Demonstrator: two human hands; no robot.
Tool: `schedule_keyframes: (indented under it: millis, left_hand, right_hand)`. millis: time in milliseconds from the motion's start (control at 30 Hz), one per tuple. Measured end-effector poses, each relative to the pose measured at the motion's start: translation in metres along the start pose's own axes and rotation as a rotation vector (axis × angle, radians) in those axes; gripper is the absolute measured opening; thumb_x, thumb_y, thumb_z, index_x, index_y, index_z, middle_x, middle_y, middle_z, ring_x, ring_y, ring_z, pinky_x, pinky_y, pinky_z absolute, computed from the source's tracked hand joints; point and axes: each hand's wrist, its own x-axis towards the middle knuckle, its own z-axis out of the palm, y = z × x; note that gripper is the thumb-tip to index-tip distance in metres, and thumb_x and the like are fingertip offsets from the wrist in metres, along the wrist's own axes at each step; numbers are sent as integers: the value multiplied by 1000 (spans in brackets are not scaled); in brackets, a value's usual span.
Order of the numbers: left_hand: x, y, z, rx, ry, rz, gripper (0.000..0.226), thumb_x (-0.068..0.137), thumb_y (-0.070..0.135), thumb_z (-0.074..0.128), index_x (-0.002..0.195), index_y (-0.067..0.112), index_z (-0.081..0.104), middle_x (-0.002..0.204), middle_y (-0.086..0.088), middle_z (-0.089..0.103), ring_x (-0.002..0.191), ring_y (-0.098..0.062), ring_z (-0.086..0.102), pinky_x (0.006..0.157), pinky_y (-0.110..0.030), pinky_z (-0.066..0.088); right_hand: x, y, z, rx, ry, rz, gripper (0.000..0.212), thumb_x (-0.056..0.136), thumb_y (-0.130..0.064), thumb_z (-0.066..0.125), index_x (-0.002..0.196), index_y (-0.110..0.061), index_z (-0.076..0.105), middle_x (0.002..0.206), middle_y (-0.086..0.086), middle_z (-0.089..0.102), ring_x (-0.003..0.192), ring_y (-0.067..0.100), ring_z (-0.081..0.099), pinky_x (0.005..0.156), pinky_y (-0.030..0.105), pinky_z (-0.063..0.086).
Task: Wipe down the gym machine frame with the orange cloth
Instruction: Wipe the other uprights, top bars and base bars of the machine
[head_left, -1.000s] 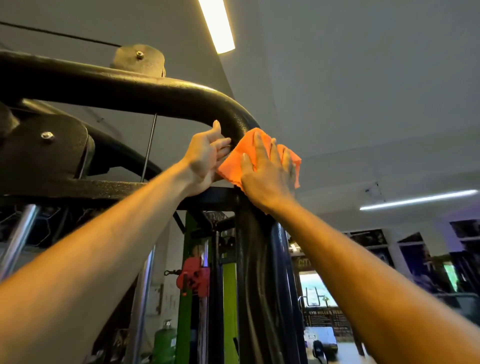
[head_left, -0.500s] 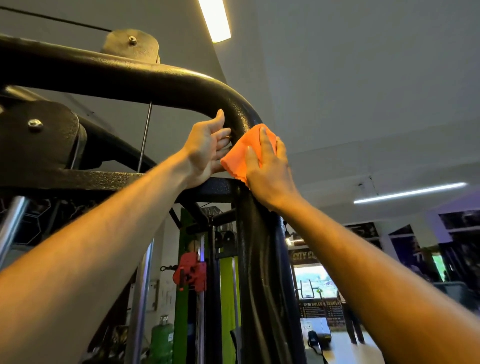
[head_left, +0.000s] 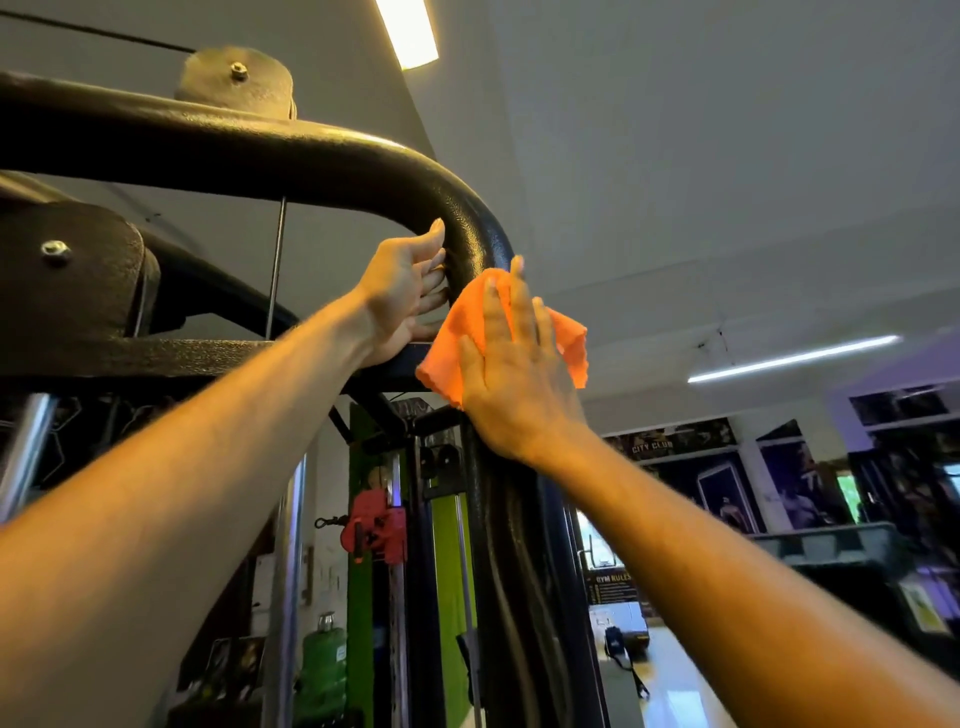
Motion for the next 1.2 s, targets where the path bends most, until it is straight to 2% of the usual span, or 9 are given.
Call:
schedule_keyframes:
  millis: [133, 300, 467, 567, 667, 767, 900, 1033, 1200]
  left_hand:
    - [-17, 5, 7, 117, -34, 17, 45, 110, 62, 40, 131, 28, 61, 124, 11, 64, 106, -2, 60, 90, -31, 51]
    - [-48, 4, 30, 164, -33, 103, 42, 117, 45, 35, 118, 17, 67, 86, 11, 75, 72, 2, 69, 66, -14, 51]
    - [-69, 1, 28, 202, -107, 118, 57, 115, 53, 36, 147, 12, 58, 145, -1, 68, 135, -5, 62, 120, -29, 42]
    - [-84, -12, 30, 249, -96, 147, 50, 119, 38, 31, 117, 4, 67, 107, -5, 78, 96, -1, 73, 86, -12, 53]
    - [-94, -27, 27, 320, -101, 253, 56, 117, 37, 36, 120, -14, 60, 122, -29, 65, 113, -33, 66, 106, -35, 53]
    - [-105, -41, 27, 340, 19, 303, 39, 112, 39, 49, 115, 9, 73, 112, -7, 72, 105, -1, 68, 100, -19, 52]
    - [-117, -65, 28, 376, 279, 394, 25, 105, 38, 60, 106, 20, 77, 97, 4, 77, 96, -11, 72, 90, -41, 59]
    - [-122, -89, 30, 402, 307, 145, 28, 105, 46, 57, 101, 25, 74, 101, 5, 76, 98, -14, 72, 95, -50, 59]
    - [-122, -83, 39, 236, 75, -96, 44, 115, 48, 42, 119, 12, 69, 119, -4, 73, 109, -22, 69, 109, -54, 52]
  right_hand:
    - [-86, -5, 10, -5, -17, -18, 75, 113, -57, 23, 171, -34, -19, 175, -14, -33, 167, 27, -19, 135, 61, 8]
    - [-84, 4, 11, -34, -65, -6, 94, 96, -77, 18, 173, -31, -10, 179, -3, -26, 167, 35, -13, 136, 59, 6]
    - [-53, -3, 8, 44, 19, 55, 71, 115, -56, 32, 173, -38, -4, 180, -6, -24, 168, 38, 0, 130, 65, 25]
    - [-108, -4, 14, 37, 21, 34, 73, 116, -56, 33, 173, -38, -7, 180, -9, -22, 168, 31, -6, 132, 60, 18]
    - [-164, 0, 18, 100, -16, 75, 70, 114, -57, 30, 172, -44, -8, 179, -18, -20, 168, 20, -11, 133, 60, 21]
    - [-160, 1, 16, 129, 2, 87, 66, 115, -57, 27, 173, -42, -3, 181, -14, -14, 169, 21, -5, 134, 61, 20]
    - [-119, 1, 13, 190, 32, 100, 66, 115, -50, 38, 172, -35, 9, 182, -10, -6, 168, 32, 7, 131, 64, 25]
    - [-157, -3, 23, 90, 43, 105, 72, 115, -51, 41, 174, -39, 2, 181, -7, -15, 168, 30, 2, 129, 65, 28]
    - [-215, -2, 28, 80, 23, 139, 71, 114, -52, 39, 173, -43, 1, 182, -11, -12, 168, 21, 1, 129, 63, 27]
